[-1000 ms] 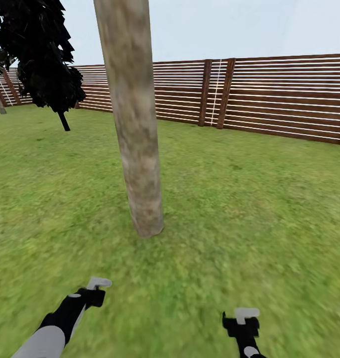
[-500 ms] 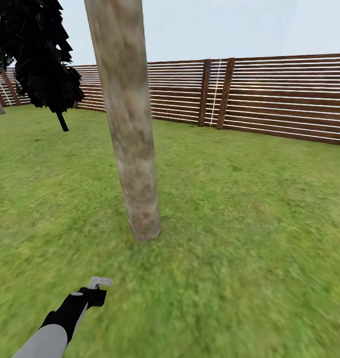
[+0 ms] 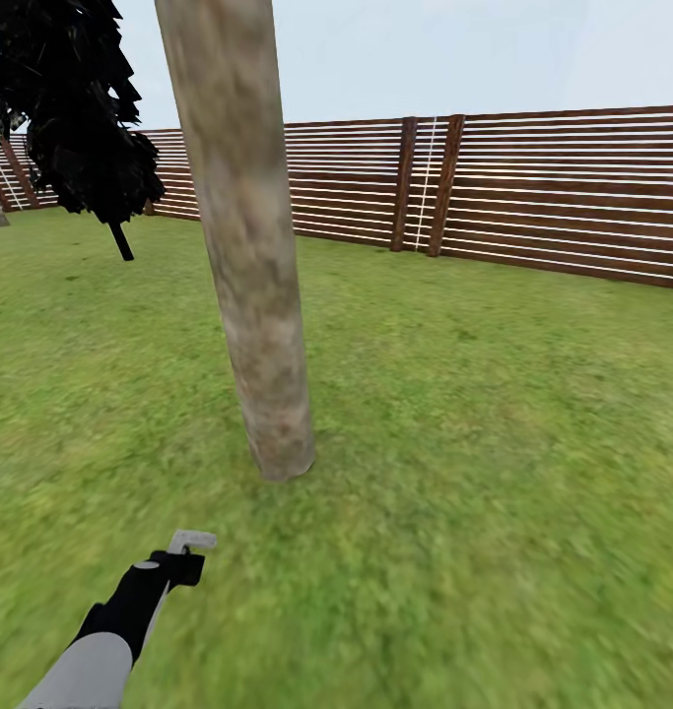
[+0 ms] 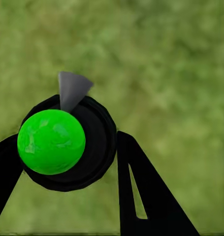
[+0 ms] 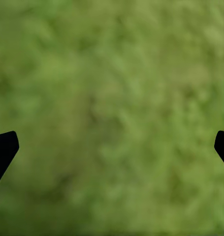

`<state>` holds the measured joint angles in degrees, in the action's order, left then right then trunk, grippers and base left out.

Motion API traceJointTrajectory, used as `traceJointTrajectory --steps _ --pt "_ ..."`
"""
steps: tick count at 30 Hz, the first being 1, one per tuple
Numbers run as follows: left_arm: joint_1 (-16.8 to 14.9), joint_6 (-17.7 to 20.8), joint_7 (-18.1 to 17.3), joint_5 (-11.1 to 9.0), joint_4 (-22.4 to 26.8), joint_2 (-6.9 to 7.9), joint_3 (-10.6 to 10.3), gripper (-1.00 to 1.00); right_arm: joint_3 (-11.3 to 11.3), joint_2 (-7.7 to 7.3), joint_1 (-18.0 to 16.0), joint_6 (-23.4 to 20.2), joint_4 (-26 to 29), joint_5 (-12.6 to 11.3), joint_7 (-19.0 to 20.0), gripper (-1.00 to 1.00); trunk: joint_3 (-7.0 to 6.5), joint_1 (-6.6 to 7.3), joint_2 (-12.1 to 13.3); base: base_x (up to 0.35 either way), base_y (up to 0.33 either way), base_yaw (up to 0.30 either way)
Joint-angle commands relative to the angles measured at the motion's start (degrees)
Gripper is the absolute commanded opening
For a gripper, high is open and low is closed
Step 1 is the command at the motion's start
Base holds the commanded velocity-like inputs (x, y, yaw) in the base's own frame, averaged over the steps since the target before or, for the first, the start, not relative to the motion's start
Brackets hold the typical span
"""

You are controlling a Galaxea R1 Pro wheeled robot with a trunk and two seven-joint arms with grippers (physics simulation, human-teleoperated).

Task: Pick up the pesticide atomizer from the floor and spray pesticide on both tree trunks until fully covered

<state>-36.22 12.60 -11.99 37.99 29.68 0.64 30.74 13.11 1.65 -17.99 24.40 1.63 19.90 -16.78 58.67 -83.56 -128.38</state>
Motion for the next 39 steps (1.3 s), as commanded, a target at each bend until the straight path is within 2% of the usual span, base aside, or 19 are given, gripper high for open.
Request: traceJointTrajectory --steps 1,7,11,15,18,20,23,25,28,30,31,32,33,36,38,39 --pt "-0.1 0.9 -0.6 0.5 0.2 -0.1 0.4 -1.0 0.4 0.01 0.0 0.1 0.0 0.6 -0.3 1.0 0.05 0.01 0.0 0.0 0.0 0.0" --pt "-1.3 1.8 -0.6 0.5 0.2 -0.84 0.3 -1.0 0.4 0.01 0.0 0.1 0.0 0.6 -0.3 1.0 0.05 0.01 0.0 0.0 0.0 0.0" --pt "-3.6 3.0 -0.7 0.6 0.2 -2.93 0.0 -1.0 0.4 -0.01 0.0 0.1 0.0 0.6 -0.3 1.0 0.05 0.01 0.0 0.0 0.0 0.0" --pt "-7.6 5.6 -0.7 0.6 0.2 -5.84 -0.1 -1.0 0.4 0.02 0.0 0.2 0.0 0.6 -0.3 1.0 0.05 0.01 0.0 0.0 0.0 0.0" --pt "-9.1 5.8 -0.6 0.7 0.2 -6.29 -0.2 -1.0 0.5 0.1 0.0 0.3 0.4 0.6 -0.3 1.0 0.05 0.01 0.0 0.0 0.0 0.0" --pt "-9.8 5.9 -0.6 0.7 0.1 -6.09 -0.2 -1.0 0.5 0.18 0.0 0.5 2.7 0.6 -0.3 1.0 0.05 0.01 0.0 0.0 0.0 0.0" --pt "-10.0 5.8 -0.7 0.6 0.1 -7.0 -0.2 -1.0 0.7 0.11 0.0 0.5 9.2 0.4 -0.3 1.0 0.05 0.01 0.0 0.0 0.0 0.0" --pt "-10.5 5.8 -0.7 0.6 -0.1 -8.48 -0.2 -1.0 0.6 -0.11 0.0 0.5 10.5 0.4 -0.1 1.0 0.05 0.01 0.0 0.0 0.0 0.0" --pt "-10.8 5.9 -0.9 0.7 -0.5 -8.87 -0.2 -1.0 0.4 -0.37 0.0 0.5 10.8 0.6 0.1 1.0 0.05 0.01 0.0 0.0 0.0 0.0" --pt "-10.7 8.2 -1.0 0.9 -0.7 -8.41 -1.6 -1.0 0.3 -0.41 0.0 0.5 10.8 0.7 0.8 1.0 0.05 0.01 0.0 0.0 0.0 0.0" --pt "-10.4 10.3 -1.5 1.0 -0.7 -7.81 -2.4 -1.0 0.3 -0.5 0.0 0.5 10.9 0.8 6.0 1.0 0.05 0.01 0.0 0.0 0.0 0.0" --pt "-10.3 10.9 -2.5 1.0 -0.8 -7.43 -2.7 -1.0 0.4 -0.65 0.0 0.5 11.0 0.8 9.4 1.0 0.05 0.01 0.0 0.0 0.0 0.0" --pt "-10.3 11.4 -3.8 1.2 -0.8 -7.35 -3.7 -1.0 0.4 -0.87 0.0 0.5 11.1 0.8 10.9 1.0 0.05 0.01 0.0 0.0 0.0 0.0" --pt "-10.4 15.4 -5.0 1.2 -0.6 -7.42 -9.4 -1.0 0.4 -1.07 0.0 0.6 11.1 0.8 11.7 1.0 0.05 0.01 0.0 0.0 0.0 0.0" --pt "-10.6 17.8 -5.2 1.1 -0.2 -7.4 -10.9 -1.0 0.4 -1.34 0.0 0.6 11.1 0.8 11.8 1.0 0.05 0.01 0.0 0.0 0.0 0.0" --pt "-10.5 18.1 -5.2 1.0 -0.1 -7.34 -11.0 -1.0 0.4 -1.56 0.0 0.6 11.1 0.8 11.8 1.0 0.05 0.01 0.0 0.0 0.0 0.0"
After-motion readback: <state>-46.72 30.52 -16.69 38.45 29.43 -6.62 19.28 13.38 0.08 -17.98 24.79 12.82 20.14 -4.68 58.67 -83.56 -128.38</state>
